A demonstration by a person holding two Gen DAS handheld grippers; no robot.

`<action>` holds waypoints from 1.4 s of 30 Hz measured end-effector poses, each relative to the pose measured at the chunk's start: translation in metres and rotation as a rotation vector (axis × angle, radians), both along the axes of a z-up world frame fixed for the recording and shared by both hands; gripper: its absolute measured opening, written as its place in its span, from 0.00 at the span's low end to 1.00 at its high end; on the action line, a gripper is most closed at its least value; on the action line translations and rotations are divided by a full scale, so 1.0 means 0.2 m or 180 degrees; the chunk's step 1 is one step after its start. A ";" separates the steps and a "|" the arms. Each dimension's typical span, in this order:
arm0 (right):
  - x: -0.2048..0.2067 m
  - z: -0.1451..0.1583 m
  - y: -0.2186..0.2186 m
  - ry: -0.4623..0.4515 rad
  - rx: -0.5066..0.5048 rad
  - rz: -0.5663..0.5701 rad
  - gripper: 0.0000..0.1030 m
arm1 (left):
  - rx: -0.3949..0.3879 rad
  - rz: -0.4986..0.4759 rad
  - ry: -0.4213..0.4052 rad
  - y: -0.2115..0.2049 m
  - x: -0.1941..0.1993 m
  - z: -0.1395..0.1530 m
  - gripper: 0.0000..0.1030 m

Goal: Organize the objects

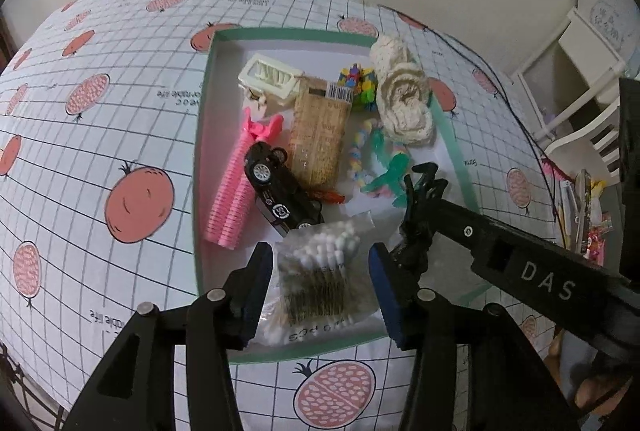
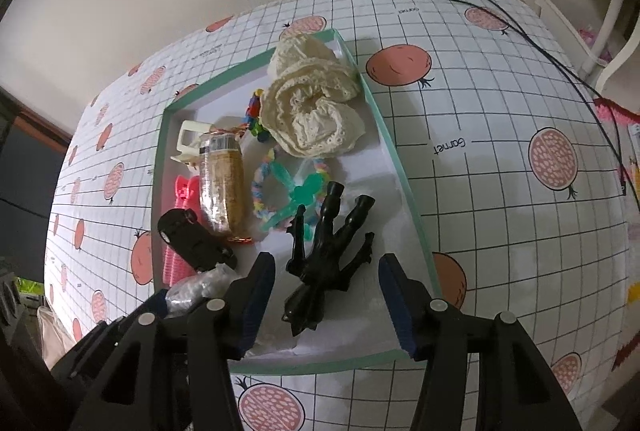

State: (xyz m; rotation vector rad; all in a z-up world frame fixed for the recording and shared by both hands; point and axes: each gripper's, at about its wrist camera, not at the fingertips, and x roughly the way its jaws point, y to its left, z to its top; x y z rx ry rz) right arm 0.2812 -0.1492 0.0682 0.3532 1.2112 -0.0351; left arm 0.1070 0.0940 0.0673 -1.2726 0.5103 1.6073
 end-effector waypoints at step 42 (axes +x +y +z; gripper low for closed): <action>-0.25 0.23 0.17 -0.0477 -0.0394 0.0093 1.00 | 0.0321 0.0350 0.0700 -0.36 -0.23 0.17 0.92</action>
